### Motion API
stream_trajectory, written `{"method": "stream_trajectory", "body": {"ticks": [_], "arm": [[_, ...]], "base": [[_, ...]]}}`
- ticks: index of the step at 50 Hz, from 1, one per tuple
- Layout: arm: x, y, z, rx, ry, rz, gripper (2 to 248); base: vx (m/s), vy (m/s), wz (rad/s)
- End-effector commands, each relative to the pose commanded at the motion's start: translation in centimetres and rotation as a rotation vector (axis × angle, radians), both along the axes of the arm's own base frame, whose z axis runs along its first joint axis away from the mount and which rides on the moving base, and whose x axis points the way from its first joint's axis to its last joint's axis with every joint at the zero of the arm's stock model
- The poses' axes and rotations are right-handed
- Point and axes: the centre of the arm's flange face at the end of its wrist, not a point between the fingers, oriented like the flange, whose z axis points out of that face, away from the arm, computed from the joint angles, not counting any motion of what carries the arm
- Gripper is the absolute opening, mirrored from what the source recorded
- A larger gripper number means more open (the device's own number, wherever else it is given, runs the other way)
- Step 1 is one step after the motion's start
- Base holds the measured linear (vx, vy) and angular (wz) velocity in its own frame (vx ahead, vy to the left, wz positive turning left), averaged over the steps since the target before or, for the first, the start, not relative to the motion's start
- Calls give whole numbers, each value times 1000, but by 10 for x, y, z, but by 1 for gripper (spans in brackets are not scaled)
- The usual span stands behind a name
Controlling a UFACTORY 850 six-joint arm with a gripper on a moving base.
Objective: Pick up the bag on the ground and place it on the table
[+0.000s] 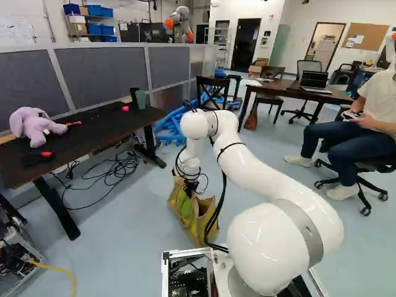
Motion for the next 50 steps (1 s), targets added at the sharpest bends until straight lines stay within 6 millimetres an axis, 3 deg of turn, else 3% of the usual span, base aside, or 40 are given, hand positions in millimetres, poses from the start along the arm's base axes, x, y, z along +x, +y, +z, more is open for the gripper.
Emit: {"method": "stream_trajectory", "body": {"ticks": [24, 50], "arm": [[-32, 25, 36, -7, 33, 16, 21], [-75, 27, 75, -22, 84, 0, 21]], "base": [[0, 0, 0], [0, 0, 0]]}}
